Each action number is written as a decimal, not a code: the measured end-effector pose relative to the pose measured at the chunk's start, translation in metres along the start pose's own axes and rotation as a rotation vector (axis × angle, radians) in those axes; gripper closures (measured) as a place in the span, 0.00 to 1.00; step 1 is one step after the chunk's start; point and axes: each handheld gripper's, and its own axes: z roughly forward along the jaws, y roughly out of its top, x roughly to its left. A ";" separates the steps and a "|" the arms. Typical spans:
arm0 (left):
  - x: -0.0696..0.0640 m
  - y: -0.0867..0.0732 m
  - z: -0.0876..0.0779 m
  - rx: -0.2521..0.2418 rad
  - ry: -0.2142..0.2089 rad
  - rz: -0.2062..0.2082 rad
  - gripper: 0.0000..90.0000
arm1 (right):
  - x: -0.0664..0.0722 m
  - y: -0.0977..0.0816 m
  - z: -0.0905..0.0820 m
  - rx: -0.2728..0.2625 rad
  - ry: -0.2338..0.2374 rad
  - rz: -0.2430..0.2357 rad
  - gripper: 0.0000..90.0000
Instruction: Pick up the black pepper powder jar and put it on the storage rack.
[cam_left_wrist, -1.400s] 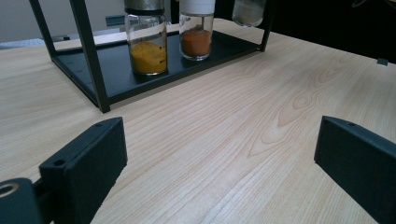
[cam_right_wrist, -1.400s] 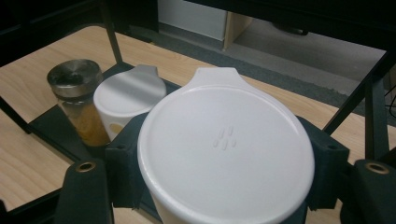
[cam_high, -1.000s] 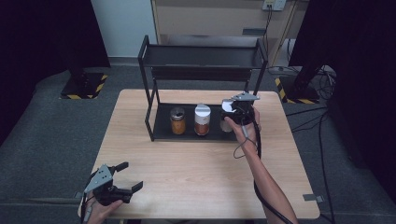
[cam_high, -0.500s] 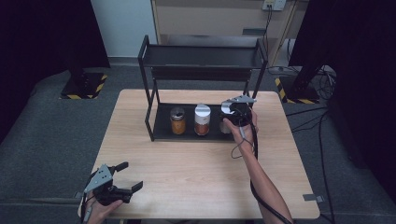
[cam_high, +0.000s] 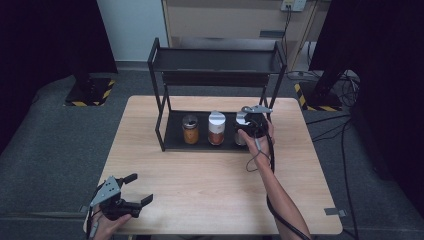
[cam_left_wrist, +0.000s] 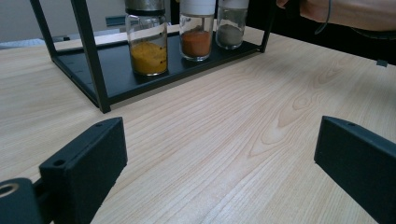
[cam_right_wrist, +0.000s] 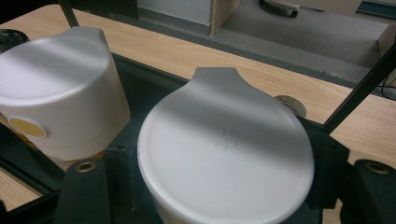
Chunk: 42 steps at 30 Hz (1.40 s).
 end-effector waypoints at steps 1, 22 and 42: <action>0.000 0.000 0.000 0.000 0.000 0.000 0.02 | 0.000 0.000 0.000 0.002 0.002 0.002 0.34; 0.000 0.000 0.000 0.002 0.000 0.004 0.02 | 0.000 -0.011 0.000 -0.021 -0.006 0.010 0.32; -0.001 0.001 0.000 0.002 0.000 0.007 0.02 | -0.014 0.018 -0.037 -0.100 0.067 0.000 0.08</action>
